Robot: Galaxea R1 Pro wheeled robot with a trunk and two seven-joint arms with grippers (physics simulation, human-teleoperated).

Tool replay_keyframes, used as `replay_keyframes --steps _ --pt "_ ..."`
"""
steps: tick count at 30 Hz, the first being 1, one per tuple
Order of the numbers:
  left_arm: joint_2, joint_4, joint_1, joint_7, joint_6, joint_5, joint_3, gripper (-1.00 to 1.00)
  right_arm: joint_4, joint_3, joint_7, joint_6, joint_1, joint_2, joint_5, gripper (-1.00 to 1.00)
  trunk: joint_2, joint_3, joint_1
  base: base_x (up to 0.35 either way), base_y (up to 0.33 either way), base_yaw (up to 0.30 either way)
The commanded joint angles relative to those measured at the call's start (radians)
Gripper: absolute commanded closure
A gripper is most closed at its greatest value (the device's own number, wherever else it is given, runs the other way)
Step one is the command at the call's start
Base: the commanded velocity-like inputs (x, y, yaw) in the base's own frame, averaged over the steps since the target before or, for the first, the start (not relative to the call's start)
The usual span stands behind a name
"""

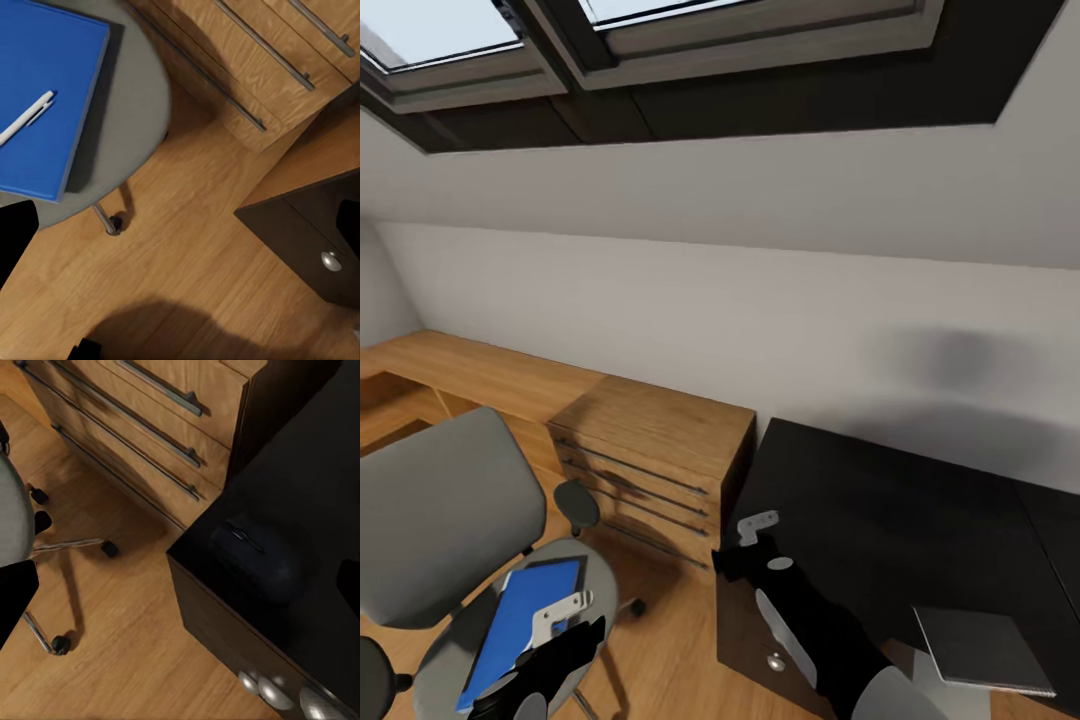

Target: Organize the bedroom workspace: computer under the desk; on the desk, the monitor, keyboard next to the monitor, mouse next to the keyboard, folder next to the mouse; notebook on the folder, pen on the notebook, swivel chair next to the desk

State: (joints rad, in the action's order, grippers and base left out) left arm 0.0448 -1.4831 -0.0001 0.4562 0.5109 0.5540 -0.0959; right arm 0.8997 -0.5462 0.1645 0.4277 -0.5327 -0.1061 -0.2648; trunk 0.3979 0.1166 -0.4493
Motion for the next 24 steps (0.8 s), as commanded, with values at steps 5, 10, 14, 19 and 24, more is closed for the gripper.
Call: replay_keyframes --steps 5,10,14,19,24 --pt "0.0 0.001 0.0 0.01 0.001 0.012 -0.004 -1.0 0.004 -0.008 -0.015 0.003 -0.001 0.035 -0.011 -1.0 0.002 0.002 -0.001 0.012 0.0 0.006" --pt "0.0 0.002 -0.001 0.01 0.0 0.011 -0.004 -1.0 0.007 -0.008 -0.091 0.003 -0.001 0.067 -0.009 -1.0 0.002 0.002 -0.001 0.004 0.0 0.001" --pt "0.0 0.001 0.0 0.01 -0.001 0.011 -0.004 -1.0 0.008 -0.007 -0.113 0.003 -0.001 0.086 -0.008 -1.0 0.002 0.002 -0.001 0.158 0.0 0.0" --pt "-0.001 0.001 0.0 0.01 -0.001 0.011 -0.004 -1.0 0.005 -0.007 -0.126 -0.019 -0.001 0.094 -0.008 -1.0 0.002 0.002 -0.001 0.183 0.0 0.0" --pt "-0.001 0.001 -0.001 0.01 -0.002 0.011 -0.004 -1.0 0.002 -0.008 -0.171 -0.067 -0.001 0.119 -0.008 -1.0 0.002 0.002 -0.001 0.084 0.0 0.0"
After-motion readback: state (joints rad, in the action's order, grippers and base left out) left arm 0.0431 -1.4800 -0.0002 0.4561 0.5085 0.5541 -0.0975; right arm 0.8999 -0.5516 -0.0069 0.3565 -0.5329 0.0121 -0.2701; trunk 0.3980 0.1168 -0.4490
